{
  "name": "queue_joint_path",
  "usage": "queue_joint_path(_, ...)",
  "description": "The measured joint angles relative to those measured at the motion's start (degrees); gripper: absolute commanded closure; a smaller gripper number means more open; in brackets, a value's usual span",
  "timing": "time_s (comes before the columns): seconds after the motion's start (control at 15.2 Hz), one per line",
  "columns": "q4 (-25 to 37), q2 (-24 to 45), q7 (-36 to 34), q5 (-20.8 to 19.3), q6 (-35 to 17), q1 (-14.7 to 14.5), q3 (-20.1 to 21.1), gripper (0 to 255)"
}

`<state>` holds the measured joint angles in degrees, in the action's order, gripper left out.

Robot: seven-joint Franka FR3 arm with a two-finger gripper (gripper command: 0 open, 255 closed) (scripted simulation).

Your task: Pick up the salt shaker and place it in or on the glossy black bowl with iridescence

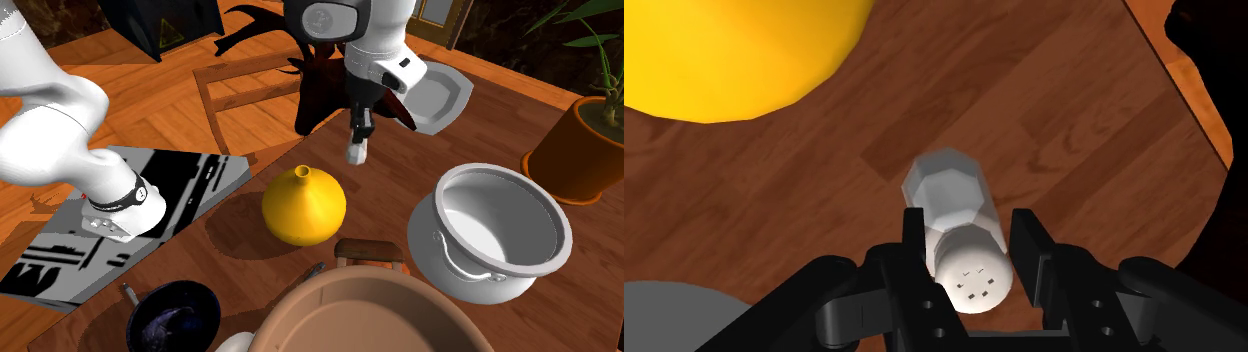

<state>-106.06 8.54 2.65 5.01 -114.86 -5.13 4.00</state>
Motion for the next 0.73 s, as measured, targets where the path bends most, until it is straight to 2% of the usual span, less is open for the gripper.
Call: queue_joint_path(0.73,6.82,-1.26,-0.63,-0.17,8.06,0.06,-0.04,255)
